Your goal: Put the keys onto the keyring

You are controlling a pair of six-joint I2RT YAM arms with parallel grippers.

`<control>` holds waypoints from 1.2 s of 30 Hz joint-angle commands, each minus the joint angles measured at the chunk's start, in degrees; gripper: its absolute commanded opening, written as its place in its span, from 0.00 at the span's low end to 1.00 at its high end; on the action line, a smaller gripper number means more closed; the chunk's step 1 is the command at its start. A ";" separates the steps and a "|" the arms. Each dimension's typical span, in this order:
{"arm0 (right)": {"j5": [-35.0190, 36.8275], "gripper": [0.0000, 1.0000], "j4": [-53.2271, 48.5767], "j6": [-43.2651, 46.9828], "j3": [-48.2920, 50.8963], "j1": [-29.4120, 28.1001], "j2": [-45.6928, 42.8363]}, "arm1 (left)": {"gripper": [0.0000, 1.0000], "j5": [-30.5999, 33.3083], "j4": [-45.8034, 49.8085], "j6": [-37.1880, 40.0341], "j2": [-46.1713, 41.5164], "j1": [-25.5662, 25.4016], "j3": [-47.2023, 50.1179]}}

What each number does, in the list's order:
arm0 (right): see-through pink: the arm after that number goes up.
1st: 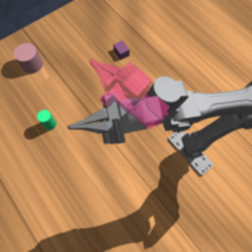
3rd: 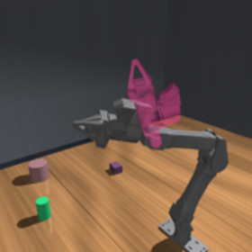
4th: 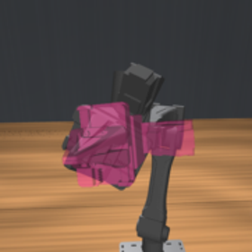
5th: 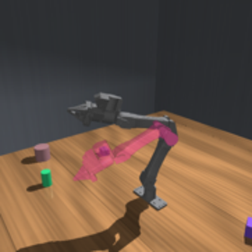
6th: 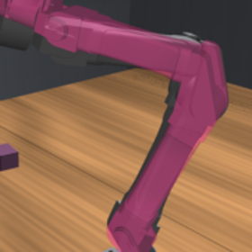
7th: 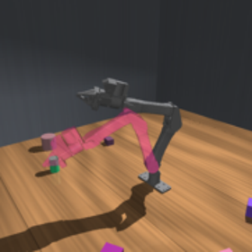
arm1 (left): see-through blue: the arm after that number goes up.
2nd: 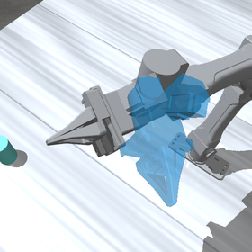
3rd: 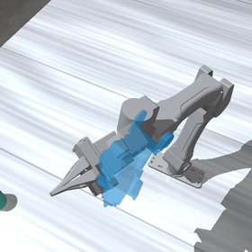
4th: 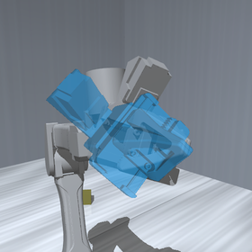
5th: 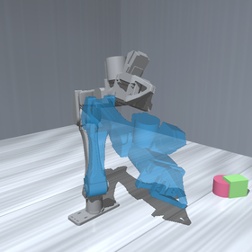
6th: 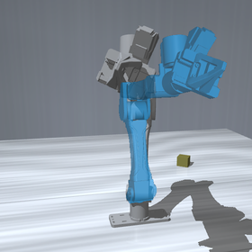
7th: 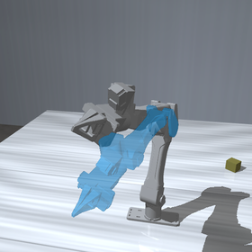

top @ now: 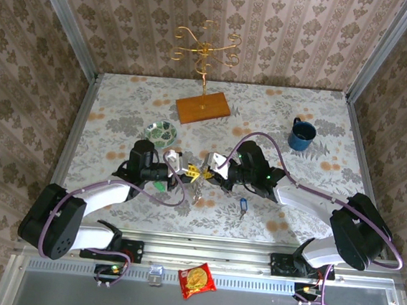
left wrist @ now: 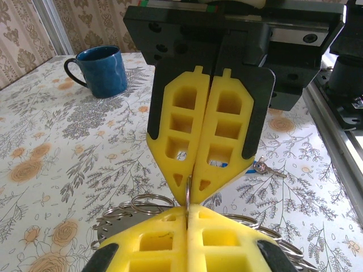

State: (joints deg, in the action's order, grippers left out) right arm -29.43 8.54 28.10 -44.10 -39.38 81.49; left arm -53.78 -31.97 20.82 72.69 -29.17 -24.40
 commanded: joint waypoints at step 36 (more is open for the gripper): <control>-6.89 0.00 3.68 -3.61 -3.27 -0.61 2.25 | 0.12 -0.45 -5.60 -2.39 3.03 -1.18 -1.24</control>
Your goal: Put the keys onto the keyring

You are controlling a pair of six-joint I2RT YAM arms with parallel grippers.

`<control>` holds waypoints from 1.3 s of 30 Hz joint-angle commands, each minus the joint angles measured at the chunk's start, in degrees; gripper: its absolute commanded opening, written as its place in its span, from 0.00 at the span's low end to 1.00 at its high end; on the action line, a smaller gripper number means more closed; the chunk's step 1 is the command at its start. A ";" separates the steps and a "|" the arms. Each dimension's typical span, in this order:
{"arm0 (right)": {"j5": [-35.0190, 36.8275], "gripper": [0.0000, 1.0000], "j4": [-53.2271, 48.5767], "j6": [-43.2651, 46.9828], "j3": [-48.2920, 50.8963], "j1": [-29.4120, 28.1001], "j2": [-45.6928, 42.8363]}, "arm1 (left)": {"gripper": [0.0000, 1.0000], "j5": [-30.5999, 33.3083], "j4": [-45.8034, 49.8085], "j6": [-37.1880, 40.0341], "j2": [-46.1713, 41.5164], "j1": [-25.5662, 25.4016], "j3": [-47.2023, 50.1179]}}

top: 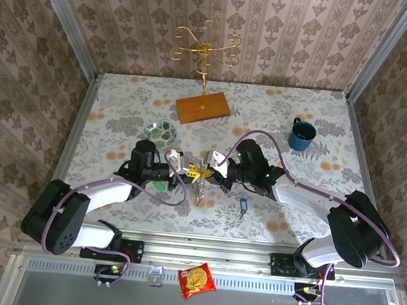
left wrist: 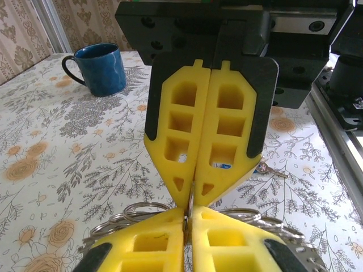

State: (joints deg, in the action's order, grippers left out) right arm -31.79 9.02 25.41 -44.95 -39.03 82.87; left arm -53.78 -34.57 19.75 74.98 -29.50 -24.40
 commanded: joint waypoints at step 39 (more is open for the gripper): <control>31.67 0.40 -51.56 -68.32 0.25 -4.22 -4.21 | 0.00 4.49 4.93 2.85 -3.83 -2.41 -3.63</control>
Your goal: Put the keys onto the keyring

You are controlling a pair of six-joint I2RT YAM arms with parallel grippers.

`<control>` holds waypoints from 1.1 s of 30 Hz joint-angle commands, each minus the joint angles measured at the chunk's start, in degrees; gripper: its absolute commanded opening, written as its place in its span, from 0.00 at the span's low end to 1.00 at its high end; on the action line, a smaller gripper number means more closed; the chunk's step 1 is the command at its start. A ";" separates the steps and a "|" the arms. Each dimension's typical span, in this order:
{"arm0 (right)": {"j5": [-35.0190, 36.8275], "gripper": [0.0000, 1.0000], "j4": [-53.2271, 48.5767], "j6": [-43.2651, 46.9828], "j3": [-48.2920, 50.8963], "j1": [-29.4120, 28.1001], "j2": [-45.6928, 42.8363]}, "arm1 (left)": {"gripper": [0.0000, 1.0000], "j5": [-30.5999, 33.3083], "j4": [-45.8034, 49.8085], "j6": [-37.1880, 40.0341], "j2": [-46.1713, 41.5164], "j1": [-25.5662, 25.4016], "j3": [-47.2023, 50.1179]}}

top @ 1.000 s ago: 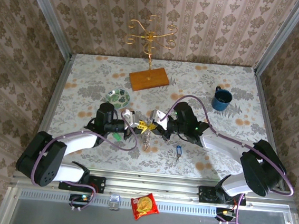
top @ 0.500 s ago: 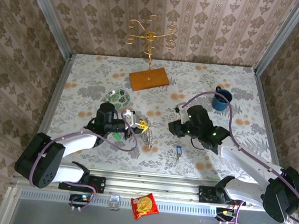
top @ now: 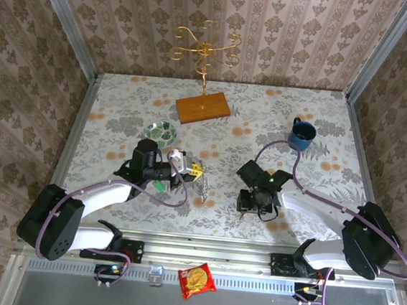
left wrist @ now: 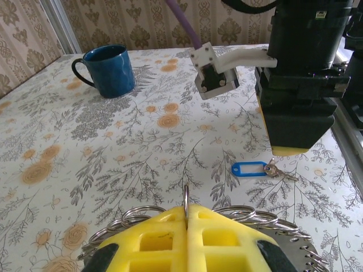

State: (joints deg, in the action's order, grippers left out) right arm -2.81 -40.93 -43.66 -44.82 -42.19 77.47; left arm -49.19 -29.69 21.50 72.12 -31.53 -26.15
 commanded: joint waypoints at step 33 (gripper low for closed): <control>7.26 0.00 -3.31 11.39 -8.57 -3.40 12.50 | 0.00 -0.11 2.14 2.10 0.31 -0.55 -3.82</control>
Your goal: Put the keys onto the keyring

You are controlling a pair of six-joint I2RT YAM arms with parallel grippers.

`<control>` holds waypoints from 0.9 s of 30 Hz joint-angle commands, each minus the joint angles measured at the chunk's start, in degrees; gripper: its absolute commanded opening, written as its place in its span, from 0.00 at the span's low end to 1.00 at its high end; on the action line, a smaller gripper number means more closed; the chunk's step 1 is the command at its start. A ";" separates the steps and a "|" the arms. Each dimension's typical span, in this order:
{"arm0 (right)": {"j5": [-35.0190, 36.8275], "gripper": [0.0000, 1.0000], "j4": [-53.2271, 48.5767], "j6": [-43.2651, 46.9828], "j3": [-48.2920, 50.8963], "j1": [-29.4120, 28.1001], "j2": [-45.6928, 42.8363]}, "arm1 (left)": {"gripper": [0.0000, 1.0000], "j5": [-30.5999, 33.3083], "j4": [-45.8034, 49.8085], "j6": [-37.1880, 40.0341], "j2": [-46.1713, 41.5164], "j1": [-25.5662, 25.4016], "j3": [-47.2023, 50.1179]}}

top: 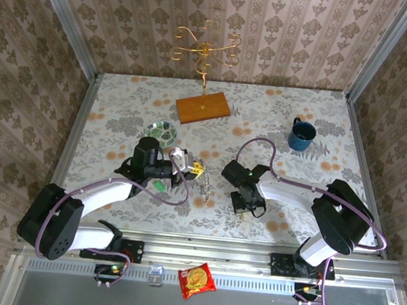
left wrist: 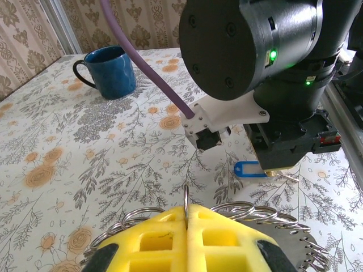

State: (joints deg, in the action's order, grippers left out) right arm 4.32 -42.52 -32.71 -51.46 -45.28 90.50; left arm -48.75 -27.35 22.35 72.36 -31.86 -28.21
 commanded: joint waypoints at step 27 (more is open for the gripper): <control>-1.26 0.02 2.55 3.19 -13.23 2.03 14.32 | 0.00 0.26 0.28 1.47 -0.81 -0.31 -1.06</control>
State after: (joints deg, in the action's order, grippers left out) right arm 1.32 -38.98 -30.33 -64.18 -43.64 103.18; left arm -47.92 -26.11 22.76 72.36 -31.86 -28.23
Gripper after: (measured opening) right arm 0.054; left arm 0.058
